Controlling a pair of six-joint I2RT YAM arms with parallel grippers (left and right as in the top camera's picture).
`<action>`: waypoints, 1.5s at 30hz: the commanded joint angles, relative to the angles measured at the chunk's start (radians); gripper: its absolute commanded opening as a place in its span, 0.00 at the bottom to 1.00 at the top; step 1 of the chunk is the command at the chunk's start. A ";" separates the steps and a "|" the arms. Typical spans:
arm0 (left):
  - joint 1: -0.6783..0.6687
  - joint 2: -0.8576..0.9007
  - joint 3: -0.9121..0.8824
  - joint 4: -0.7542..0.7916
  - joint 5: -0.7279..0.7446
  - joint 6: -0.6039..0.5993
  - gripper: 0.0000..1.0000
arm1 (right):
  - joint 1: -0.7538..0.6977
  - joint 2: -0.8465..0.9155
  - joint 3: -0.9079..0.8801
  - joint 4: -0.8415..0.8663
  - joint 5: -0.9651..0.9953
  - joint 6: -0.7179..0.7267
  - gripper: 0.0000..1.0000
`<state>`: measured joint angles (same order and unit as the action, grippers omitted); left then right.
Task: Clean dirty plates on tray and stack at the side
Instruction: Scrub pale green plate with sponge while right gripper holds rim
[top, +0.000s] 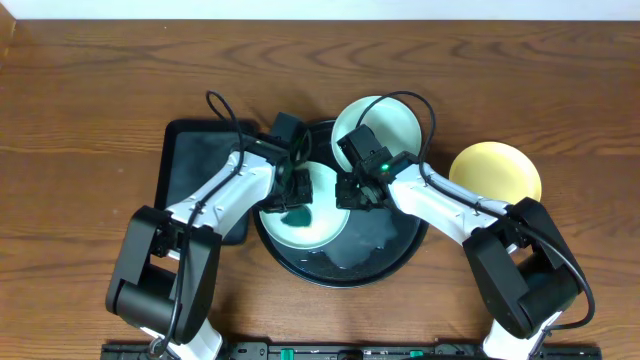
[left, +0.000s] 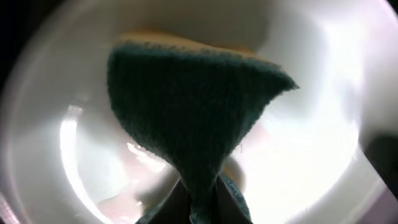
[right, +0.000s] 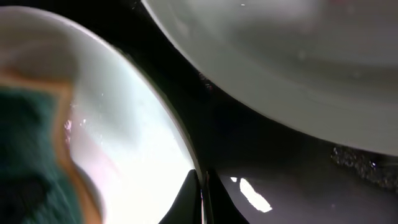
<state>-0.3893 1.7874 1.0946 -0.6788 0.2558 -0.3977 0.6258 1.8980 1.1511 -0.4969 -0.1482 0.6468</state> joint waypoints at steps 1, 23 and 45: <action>-0.006 0.004 -0.015 -0.002 0.177 0.086 0.07 | -0.010 0.021 0.008 -0.008 0.016 0.014 0.01; -0.006 -0.004 -0.010 0.000 -0.135 -0.136 0.08 | -0.010 0.021 0.008 -0.008 0.016 0.014 0.01; -0.008 -0.004 -0.010 0.093 -0.099 -0.018 0.07 | -0.010 0.021 0.008 -0.005 0.016 0.014 0.01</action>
<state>-0.3985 1.7855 1.0878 -0.5892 0.3466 -0.3744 0.6258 1.8999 1.1511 -0.4980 -0.1528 0.6502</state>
